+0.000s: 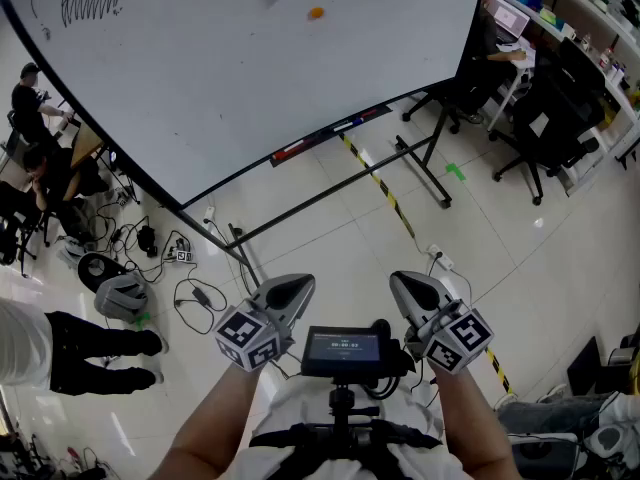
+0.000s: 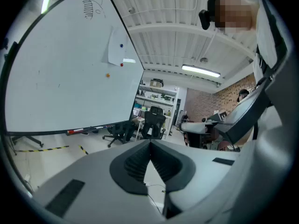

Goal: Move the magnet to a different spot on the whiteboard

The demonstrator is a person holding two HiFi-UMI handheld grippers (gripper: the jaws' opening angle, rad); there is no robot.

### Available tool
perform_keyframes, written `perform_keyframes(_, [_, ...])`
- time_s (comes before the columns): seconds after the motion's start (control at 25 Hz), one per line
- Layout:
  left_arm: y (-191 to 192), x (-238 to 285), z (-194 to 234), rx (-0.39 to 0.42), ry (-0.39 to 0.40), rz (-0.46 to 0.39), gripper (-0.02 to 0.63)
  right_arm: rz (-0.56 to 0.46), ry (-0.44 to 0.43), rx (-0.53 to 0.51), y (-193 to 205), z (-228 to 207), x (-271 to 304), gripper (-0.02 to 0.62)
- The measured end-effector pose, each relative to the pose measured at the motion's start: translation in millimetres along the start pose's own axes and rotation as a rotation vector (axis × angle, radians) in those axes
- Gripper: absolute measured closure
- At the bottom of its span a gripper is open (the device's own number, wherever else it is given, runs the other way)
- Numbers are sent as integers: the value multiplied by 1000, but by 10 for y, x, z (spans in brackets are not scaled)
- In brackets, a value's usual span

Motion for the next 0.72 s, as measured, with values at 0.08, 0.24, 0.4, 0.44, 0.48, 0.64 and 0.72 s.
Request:
perform_keyframes(0.08, [-109,181,38,28,-14,-1,574,-2,-19,-5,-72,-207,50,581])
perform_keyframes(0.24, [-309,482,136,23,-54,-12,574,1,-61,-12,-259,-611,209,581])
perform_keyframes(0.4, [-488,775,152,5,-88,-22,574,2,-113,-26,-471,-960,365,581])
perform_keyframes(0.44, [-518,843,144,9,-96,-21,574,2,-131,-29,-510,-1042,402,581])
perform_keyframes(0.48, [-550,906,140,15,-106,-21,574,2,-148,-31,-546,-1123,442,581])
perform_keyframes(0.64, [-641,1102,169,5,-152,-36,574,7,-192,-48,-651,-1391,560,581])
perform_keyframes(0.72, [-674,1179,181,-9,-178,-52,574,14,-213,-65,-681,-1491,580,581])
Point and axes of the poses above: the fingertips, and each gripper's own axes: x forward along the fingers, z to its left, y out of its underside, the point moved 8 cm from there along -x, backward along the fingers, and after that the axes turned 4 degrees about -x, right-handed, at the moved point
